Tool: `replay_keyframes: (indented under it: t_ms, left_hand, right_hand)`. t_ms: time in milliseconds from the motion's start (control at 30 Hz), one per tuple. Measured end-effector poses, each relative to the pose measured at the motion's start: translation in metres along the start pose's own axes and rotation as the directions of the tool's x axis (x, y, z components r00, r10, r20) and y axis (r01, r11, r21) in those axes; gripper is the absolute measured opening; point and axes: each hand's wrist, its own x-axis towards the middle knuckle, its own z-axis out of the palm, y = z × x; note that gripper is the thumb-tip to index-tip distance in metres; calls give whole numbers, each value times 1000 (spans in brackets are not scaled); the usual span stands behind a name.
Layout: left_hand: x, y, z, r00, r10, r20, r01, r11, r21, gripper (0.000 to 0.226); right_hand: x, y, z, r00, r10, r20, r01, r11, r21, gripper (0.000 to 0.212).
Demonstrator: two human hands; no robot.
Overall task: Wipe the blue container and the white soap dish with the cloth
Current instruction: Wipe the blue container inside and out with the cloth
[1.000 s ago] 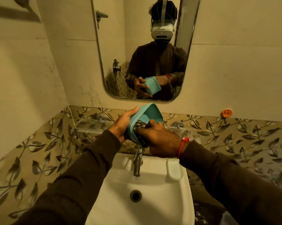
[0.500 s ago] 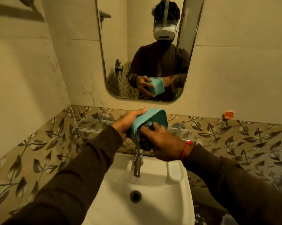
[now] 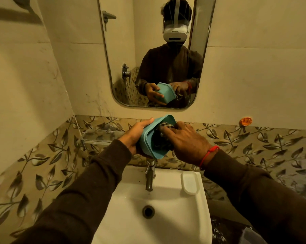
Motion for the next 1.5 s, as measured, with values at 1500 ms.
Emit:
replay_keyframes:
  t_ms: [1500]
  left_hand:
    - [-10, -21, 0, 974, 228, 16, -212, 928, -306, 53]
  right_hand:
    - [27, -36, -15, 945, 15, 326, -326, -9, 945, 38]
